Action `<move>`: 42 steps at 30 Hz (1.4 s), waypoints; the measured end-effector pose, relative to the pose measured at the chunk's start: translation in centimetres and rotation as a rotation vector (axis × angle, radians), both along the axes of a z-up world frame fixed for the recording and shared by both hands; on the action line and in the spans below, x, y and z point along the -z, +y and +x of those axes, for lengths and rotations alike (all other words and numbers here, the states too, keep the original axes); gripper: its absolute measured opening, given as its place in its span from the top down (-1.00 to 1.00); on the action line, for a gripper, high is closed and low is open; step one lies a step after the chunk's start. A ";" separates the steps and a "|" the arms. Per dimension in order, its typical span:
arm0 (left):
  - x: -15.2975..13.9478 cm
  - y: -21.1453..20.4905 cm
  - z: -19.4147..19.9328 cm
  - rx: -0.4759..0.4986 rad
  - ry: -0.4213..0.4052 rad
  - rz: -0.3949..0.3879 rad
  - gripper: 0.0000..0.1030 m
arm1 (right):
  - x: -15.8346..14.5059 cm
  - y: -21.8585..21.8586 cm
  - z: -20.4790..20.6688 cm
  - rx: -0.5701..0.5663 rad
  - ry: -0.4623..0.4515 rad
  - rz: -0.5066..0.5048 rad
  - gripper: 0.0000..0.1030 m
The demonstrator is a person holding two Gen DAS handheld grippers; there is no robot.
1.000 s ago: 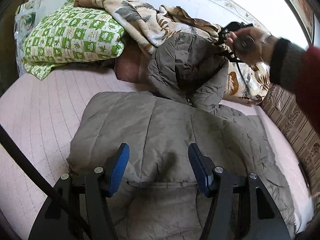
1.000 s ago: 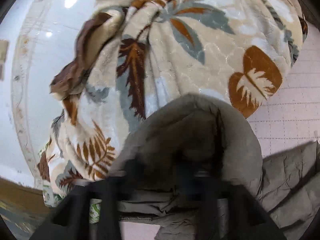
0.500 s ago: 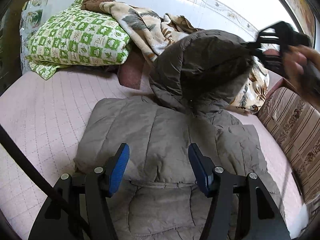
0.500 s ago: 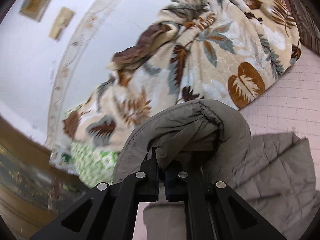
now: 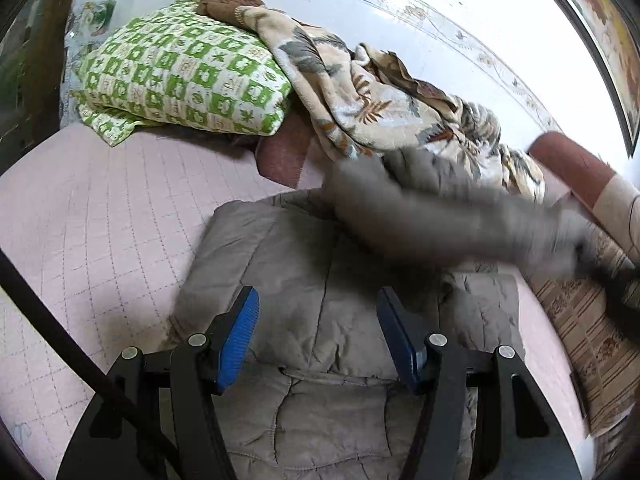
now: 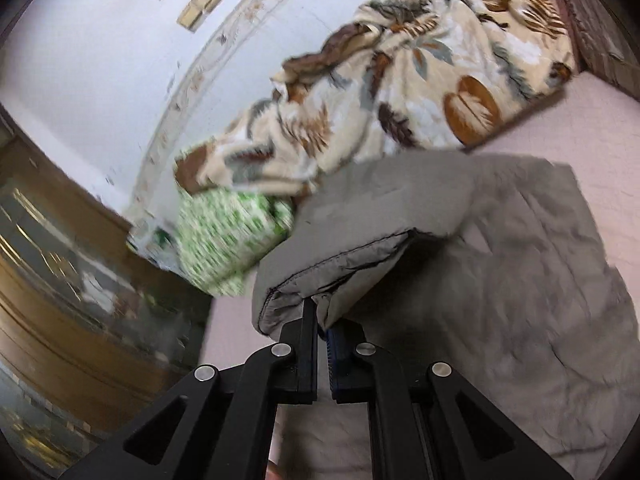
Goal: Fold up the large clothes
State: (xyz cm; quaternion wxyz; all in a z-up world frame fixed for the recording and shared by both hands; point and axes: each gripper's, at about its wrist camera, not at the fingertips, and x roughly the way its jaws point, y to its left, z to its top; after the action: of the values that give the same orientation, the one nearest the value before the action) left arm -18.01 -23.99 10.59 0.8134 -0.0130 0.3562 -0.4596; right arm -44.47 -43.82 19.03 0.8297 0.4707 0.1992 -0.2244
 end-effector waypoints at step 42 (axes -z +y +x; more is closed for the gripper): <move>2.2 -4.6 0.2 0.068 0.026 0.111 -0.17 | 12.0 -2.9 12.0 -0.335 0.336 -0.206 0.93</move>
State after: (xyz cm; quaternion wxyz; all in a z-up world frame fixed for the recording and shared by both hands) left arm -17.79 -28.56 8.41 0.7921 0.0383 0.3922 -0.4661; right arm -32.50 -46.77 7.02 0.8542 0.3002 0.3855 -0.1779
